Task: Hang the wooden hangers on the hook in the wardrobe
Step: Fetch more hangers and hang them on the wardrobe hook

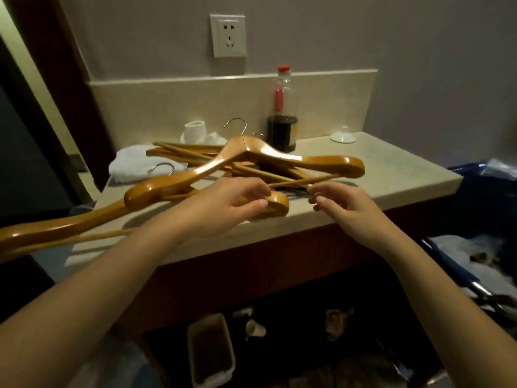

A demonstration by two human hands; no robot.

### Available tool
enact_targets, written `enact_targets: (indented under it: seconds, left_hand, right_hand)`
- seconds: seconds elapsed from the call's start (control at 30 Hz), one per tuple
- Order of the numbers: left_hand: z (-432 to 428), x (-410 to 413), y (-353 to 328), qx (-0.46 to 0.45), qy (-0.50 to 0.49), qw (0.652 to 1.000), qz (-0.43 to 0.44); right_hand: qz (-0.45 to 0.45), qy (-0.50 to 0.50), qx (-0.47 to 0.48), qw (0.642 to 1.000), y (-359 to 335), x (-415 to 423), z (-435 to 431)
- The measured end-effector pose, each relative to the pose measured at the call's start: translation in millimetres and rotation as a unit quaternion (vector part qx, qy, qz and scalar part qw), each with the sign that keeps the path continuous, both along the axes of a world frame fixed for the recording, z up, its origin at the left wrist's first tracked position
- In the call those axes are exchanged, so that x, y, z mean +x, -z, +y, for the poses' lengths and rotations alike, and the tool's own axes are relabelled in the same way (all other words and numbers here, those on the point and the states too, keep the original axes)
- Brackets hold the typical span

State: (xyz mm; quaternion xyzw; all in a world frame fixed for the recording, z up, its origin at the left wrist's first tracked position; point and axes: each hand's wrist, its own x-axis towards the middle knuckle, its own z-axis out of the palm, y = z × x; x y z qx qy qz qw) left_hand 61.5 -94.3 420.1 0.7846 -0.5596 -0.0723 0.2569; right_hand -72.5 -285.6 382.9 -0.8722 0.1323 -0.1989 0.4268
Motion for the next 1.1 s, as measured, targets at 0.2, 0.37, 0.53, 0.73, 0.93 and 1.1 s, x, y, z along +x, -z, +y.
enact_targets:
  seconds: [0.2, 0.37, 0.53, 0.73, 0.93, 1.1]
  left_hand:
    - [-42, 68, -16, 0.046, -0.118, 0.981, -0.147]
    - [-68, 108, 1, 0.095, -0.250, 0.955, -0.131]
    - [-79, 123, 14, 0.065, -0.289, 0.954, -0.050]
    - [-82, 129, 24, 0.035, -0.337, 0.940, -0.052]
    - [-80, 132, 8, -0.030, -0.357, 0.934, 0.013]
    - [-71, 126, -15, -0.051, -0.334, 0.938, 0.083]
  right_hand:
    - [0.022, -0.024, -0.107, 0.994, -34, 66, -43]
    - [0.064, -0.044, -0.216, 0.973, -47, 128, -76]
    - [0.116, -0.092, -0.266, 0.953, -33, 180, -93]
    - [0.070, -0.118, -0.285, 0.949, -8, 206, -101]
    - [0.019, -0.167, -0.265, 0.950, -19, 207, -110]
    - [-0.016, -0.197, -0.258, 0.946, -42, 209, -109]
